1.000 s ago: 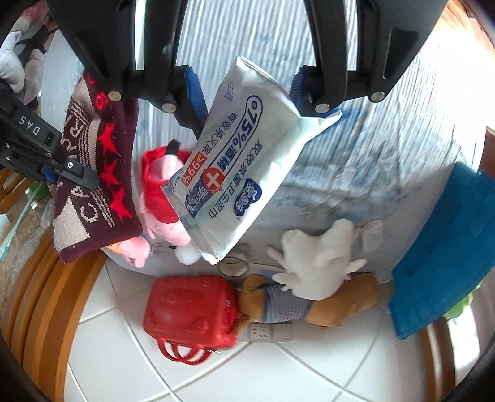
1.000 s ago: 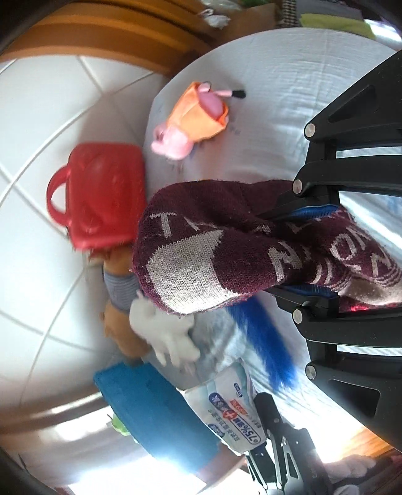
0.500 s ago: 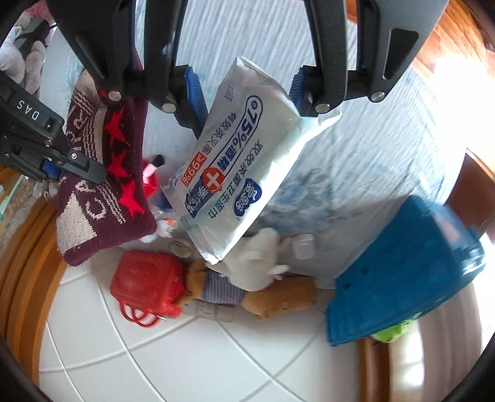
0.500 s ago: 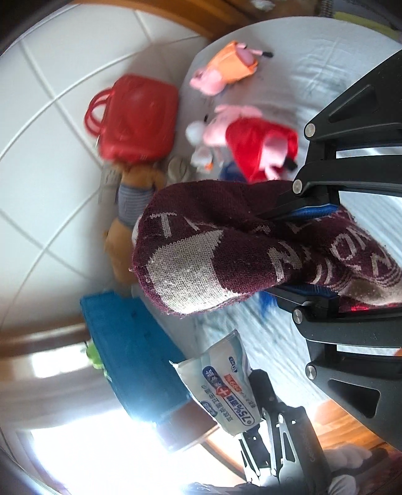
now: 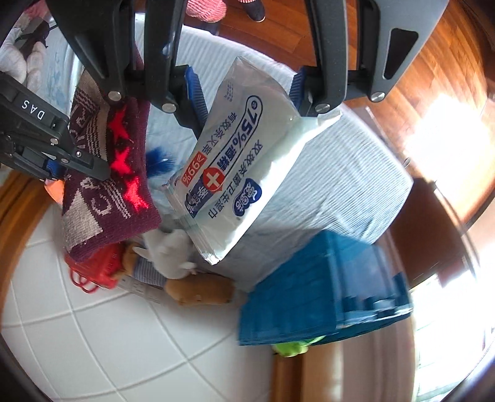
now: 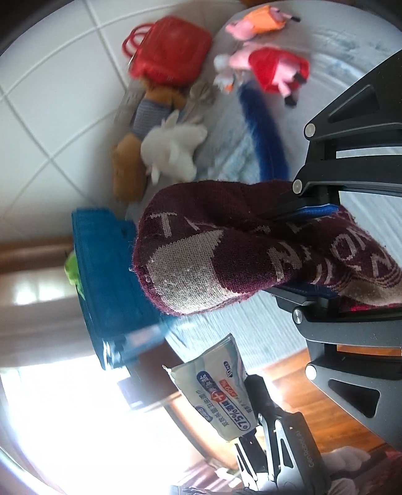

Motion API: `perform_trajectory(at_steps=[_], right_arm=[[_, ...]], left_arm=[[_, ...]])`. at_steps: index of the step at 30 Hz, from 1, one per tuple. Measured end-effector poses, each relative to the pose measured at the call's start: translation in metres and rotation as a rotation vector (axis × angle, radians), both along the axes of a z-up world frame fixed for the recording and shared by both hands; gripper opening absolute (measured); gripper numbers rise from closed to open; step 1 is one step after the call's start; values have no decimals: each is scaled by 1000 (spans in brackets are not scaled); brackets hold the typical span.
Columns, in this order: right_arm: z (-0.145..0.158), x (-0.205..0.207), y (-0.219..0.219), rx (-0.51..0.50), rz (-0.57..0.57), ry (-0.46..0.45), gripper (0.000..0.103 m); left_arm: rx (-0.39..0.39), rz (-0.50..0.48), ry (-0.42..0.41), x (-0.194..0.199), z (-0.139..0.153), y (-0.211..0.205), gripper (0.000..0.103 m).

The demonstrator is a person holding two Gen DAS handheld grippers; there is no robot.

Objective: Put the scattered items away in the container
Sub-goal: 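Carry the wipes pack in the left gripper while the right gripper carries the hat to the crate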

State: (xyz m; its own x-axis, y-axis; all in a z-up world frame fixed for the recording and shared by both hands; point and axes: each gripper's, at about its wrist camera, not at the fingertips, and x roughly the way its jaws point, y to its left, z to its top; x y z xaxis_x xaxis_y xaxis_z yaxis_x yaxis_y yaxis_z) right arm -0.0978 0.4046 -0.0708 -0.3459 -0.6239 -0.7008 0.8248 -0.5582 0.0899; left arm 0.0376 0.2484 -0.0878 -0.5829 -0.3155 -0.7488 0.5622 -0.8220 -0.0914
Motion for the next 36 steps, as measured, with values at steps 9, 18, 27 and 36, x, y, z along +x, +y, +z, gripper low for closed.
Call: perform_trajectory(at_steps=[9,18,27,36], right_arm=[[0,22,-91,-3,230,1,33],[3,28,-174,-28,421,1,33],[-5,57,-245,4,443,13,33],[-7,92,-315,4,279,15,33]], left_arm=[[-7,200,-1,36,2,-57,45],[1,370,-6,63,1,-112,45],[14,356,2,92,-7,-180,45],[10,202,-1,118,-4,-275,45]])
